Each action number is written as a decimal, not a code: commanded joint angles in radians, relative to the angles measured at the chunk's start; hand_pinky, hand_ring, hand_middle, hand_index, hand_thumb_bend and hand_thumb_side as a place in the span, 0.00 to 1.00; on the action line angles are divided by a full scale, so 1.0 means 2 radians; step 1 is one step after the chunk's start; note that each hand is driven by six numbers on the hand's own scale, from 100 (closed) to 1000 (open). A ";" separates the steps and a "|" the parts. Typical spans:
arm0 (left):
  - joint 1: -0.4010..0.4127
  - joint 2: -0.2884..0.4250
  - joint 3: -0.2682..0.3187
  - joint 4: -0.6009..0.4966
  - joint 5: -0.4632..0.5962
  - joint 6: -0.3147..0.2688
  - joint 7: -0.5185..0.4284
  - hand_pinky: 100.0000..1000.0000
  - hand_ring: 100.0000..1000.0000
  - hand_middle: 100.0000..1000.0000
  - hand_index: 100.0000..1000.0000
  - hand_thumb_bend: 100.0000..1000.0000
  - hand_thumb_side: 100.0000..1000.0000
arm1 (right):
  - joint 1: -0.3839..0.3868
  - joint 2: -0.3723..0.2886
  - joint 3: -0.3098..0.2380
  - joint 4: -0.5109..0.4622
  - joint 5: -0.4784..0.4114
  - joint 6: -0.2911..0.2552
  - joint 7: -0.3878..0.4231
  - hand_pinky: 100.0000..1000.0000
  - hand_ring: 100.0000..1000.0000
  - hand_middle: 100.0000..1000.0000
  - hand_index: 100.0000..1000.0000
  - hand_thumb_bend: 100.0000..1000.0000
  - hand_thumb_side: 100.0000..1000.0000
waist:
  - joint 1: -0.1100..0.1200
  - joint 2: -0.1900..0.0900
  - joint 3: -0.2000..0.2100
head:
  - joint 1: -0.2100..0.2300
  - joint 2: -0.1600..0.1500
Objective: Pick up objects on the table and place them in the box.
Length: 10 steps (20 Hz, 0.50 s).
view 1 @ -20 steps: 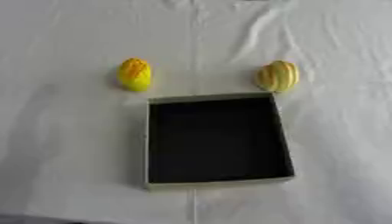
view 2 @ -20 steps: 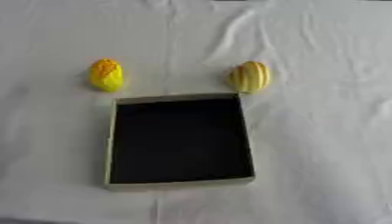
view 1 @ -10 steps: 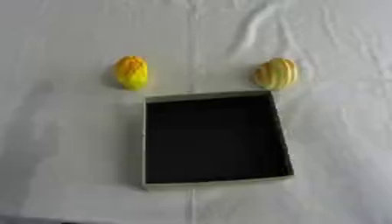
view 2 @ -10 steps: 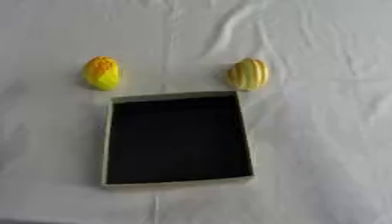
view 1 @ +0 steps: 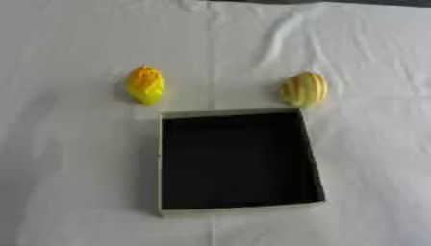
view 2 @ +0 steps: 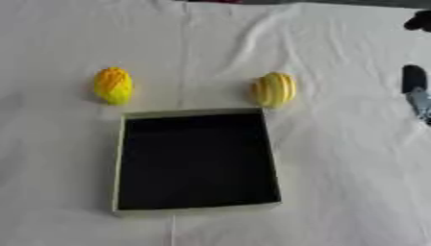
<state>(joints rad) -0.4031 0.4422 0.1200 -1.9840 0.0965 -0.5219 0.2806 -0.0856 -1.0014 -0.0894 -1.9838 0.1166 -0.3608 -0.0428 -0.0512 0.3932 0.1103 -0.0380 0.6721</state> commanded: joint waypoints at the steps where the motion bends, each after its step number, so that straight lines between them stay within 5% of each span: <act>1: -0.004 0.017 -0.001 -0.008 0.001 0.000 -0.004 0.83 0.79 0.73 0.84 0.00 0.57 | -0.009 -0.055 0.017 -0.008 0.025 0.020 0.023 0.84 0.85 0.79 0.88 0.00 0.21 | 0.001 -0.009 0.000 | -0.002 -0.007; 5: -0.005 0.016 -0.003 -0.008 0.002 0.001 -0.011 0.83 0.79 0.73 0.84 0.00 0.57 | -0.010 -0.104 0.039 -0.008 0.056 0.049 0.053 0.84 0.86 0.84 0.90 0.00 0.33 | 0.002 -0.008 0.001 | -0.005 -0.008; 10: -0.007 0.011 -0.004 -0.008 0.007 0.002 -0.015 0.83 0.79 0.73 0.84 0.00 0.57 | -0.015 -0.156 0.051 -0.008 0.096 0.065 0.093 0.85 0.87 0.84 0.90 0.00 0.33 | 0.007 -0.007 0.003 | -0.009 -0.010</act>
<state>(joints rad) -0.4048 0.4481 0.1096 -1.9840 0.1051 -0.5179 0.2556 -0.1061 -1.2546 0.0177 -1.9841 0.2851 -0.2366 0.1254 -0.0383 0.3946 0.1165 -0.0517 0.6659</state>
